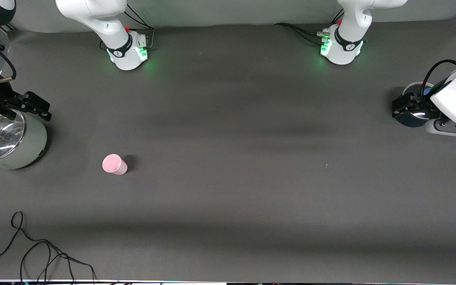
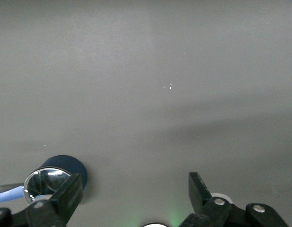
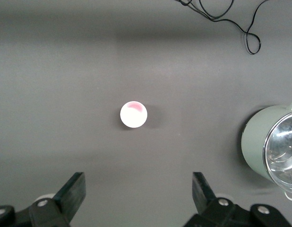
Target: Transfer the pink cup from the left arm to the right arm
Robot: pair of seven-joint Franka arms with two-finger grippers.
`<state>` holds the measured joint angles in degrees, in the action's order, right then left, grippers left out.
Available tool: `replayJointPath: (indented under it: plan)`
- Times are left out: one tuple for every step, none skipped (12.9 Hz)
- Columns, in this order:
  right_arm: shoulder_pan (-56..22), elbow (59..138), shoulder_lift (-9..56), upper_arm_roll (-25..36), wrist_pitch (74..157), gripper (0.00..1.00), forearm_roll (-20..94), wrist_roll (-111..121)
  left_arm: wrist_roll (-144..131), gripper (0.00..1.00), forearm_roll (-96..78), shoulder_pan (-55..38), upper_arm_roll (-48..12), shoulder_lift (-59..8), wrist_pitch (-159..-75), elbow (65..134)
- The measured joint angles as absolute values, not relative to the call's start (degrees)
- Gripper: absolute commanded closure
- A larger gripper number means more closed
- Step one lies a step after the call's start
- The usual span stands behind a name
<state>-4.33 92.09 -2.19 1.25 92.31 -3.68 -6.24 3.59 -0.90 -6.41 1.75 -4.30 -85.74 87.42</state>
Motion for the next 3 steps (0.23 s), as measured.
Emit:
replayJointPath:
  plan:
    - [-4.33,92.09,-2.19,1.25,92.31,0.0,-3.68,-6.23,3.6,0.0,-1.08,-6.41,1.77,-4.3,-85.76,87.42]
    - [-4.33,92.09,-2.19,1.25,92.31,0.0,-3.68,-6.23,3.62,0.0,-1.16,-6.41,1.83,-4.29,-85.81,87.42]
    - [-4.33,92.09,-2.19,1.25,92.31,0.0,-3.68,-6.23,3.69,0.0,-1.19,-6.4,1.93,-4.29,-85.87,87.42]
